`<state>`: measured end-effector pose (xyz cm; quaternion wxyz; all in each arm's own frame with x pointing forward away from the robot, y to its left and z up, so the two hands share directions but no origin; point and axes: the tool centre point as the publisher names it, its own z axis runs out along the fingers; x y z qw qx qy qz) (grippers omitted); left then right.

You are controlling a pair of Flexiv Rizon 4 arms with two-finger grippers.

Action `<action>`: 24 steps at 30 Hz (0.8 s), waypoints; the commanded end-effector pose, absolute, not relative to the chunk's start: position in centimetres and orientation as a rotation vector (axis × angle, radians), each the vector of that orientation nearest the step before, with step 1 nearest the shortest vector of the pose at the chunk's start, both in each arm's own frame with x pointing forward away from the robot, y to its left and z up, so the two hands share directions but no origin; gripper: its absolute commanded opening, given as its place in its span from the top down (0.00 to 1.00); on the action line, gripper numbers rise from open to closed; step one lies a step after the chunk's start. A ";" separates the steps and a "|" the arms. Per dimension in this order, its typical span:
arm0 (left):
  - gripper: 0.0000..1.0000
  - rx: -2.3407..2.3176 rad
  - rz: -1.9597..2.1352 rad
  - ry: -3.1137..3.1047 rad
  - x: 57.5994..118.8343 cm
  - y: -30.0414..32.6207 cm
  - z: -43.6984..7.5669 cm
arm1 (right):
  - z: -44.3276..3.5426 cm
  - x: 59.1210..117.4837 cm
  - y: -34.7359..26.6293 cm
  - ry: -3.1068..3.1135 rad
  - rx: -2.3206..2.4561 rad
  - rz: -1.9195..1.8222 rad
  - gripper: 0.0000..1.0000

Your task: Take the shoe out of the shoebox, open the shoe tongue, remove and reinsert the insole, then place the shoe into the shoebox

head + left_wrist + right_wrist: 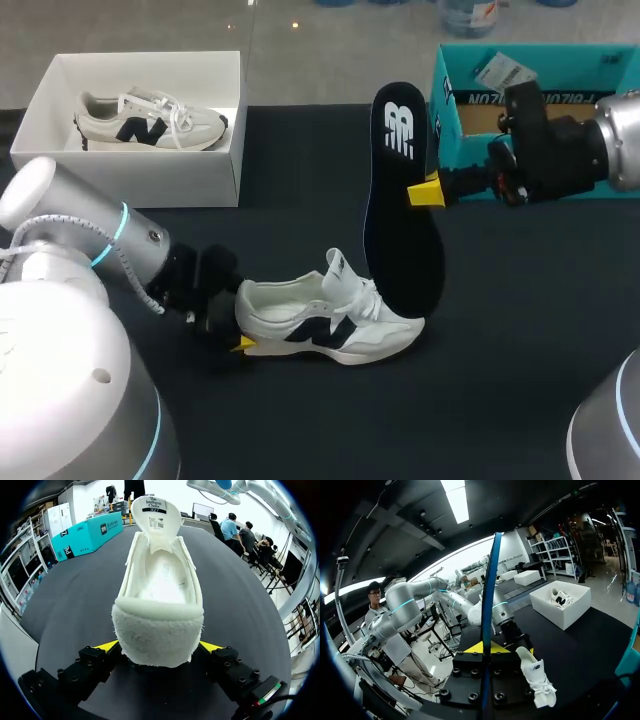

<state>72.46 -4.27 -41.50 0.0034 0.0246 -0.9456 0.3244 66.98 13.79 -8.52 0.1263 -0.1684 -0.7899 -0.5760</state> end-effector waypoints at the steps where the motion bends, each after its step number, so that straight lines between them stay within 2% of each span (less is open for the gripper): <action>1: 0.00 0.092 0.822 -2.993 72.8 -4.5 -40.4 | -8.5 67.0 13.9 -2.302 -0.493 -1.674 1.00; 14: 0.00 0.036 0.494 -3.092 72.4 -4.3 -38.6 | -8.5 67.0 13.9 -2.302 -0.493 -1.674 1.00; 24: 0.00 0.048 0.480 -3.093 72.5 -4.4 -38.4 | -8.5 67.0 13.9 -2.302 -0.493 -1.674 1.00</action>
